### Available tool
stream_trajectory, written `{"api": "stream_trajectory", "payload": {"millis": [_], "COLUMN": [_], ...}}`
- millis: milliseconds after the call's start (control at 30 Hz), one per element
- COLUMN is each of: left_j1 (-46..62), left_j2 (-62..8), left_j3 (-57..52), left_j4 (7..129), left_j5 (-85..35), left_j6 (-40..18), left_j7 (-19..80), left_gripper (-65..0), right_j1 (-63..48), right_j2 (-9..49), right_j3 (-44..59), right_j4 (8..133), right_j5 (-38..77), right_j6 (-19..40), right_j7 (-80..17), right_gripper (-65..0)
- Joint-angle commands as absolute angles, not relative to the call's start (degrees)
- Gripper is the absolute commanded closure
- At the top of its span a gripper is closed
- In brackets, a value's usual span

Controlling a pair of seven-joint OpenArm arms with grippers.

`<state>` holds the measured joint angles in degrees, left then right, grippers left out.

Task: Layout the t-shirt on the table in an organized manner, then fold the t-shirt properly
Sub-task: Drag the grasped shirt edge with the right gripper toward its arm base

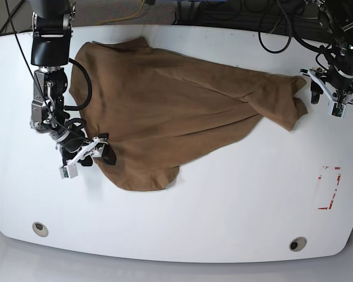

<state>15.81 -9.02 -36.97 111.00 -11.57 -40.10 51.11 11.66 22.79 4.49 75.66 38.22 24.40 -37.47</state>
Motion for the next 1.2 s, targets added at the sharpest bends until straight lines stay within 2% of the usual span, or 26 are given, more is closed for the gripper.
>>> {"api": "stream_trajectory", "payload": {"millis": [0,200,533,1167], "left_j1": [15.78,15.87,15.69,15.69], "left_j2": [-9.71,-9.98,-9.63,-5.85], "left_j3": [-37.14,-37.05,-37.05,-34.95], "left_j4": [111.96,111.87,111.08,110.99], "left_j5": [-11.91,-11.03,-7.60,-7.43], "left_j6": [-40.00,-40.00,-40.00,-40.00], "left_j7": [50.33,50.42,50.42,50.42], "left_gripper": [-27.4,-27.5,-27.6,-27.6], "right_j1": [10.68,3.03,-10.77,-22.99], "right_j2": [23.96,24.04,20.88,19.38], "right_j3": [4.88,5.41,13.23,28.26], "right_j4": [81.45,91.65,102.20,103.43], "right_j5": [38.99,38.99,38.99,39.08], "right_j6": [22.90,18.68,18.33,18.95], "right_j7": [-37.93,-38.55,-38.55,-38.55], "right_gripper": [-49.6,-49.6,-49.6,-49.8]}}
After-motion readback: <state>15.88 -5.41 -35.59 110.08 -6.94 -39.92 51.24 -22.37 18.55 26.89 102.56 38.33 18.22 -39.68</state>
